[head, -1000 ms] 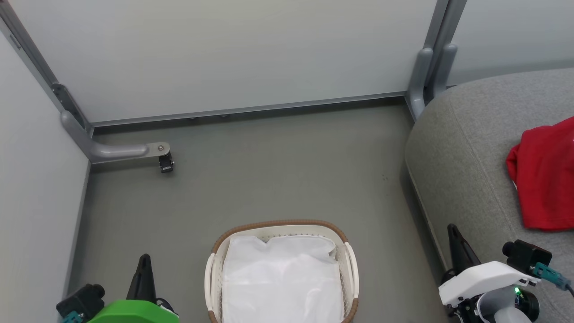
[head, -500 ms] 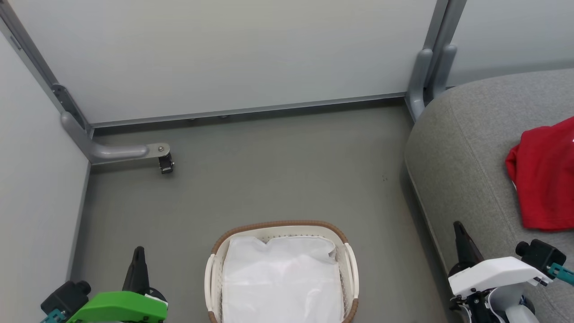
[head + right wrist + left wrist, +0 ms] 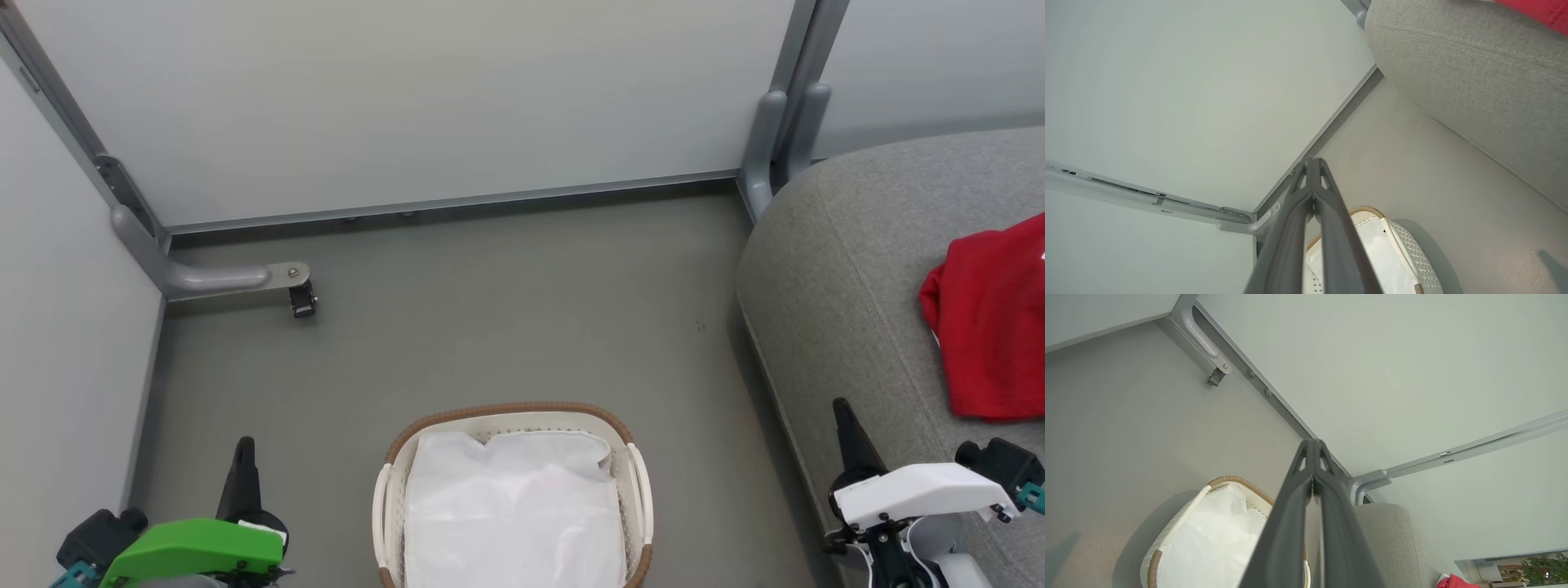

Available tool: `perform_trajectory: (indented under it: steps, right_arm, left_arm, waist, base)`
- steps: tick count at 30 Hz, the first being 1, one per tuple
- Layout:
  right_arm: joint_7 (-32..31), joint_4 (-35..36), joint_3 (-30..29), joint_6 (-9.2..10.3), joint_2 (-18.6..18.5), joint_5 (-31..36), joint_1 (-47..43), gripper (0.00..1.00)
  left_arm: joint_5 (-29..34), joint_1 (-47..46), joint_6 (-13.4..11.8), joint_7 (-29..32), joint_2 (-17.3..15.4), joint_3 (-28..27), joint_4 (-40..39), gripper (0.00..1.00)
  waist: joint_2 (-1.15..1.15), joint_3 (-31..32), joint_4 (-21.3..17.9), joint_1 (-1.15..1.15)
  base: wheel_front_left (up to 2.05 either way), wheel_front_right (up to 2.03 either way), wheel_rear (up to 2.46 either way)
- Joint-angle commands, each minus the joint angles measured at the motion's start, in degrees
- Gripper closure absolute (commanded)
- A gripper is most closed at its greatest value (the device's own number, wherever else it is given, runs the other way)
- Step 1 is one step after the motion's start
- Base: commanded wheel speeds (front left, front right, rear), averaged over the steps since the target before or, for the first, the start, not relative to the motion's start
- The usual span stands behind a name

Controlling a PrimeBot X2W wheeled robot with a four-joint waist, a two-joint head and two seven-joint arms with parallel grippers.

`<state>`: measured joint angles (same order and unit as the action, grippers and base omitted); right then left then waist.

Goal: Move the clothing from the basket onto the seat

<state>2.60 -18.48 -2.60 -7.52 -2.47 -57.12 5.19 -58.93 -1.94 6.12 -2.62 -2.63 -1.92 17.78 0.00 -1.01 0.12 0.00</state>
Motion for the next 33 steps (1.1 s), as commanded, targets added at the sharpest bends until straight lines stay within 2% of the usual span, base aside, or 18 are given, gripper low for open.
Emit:
perform_trajectory:
  steps: [1, 33]
  right_arm:
    - [-0.4, 0.9, -0.3, 0.02, -0.3, -1.7, 0.9, 1.00]
    - [-5.2, 3.0, -2.3, 0.04, -0.4, -20.0, 1.2, 1.00]
  left_arm:
    - [-1.7, -1.7, 0.4, 0.3, -0.2, -0.4, -0.8, 1.00]
    - [-19.1, -3.3, 1.0, 5.2, -0.3, -2.8, -2.5, 1.00]
  waist:
    - [0.00, 0.0, 0.0, 0.00]
    - [0.00, 0.4, -0.1, 0.00]
  base:
    - [0.00, 0.00, 0.00]
    - [0.00, 0.00, 0.00]
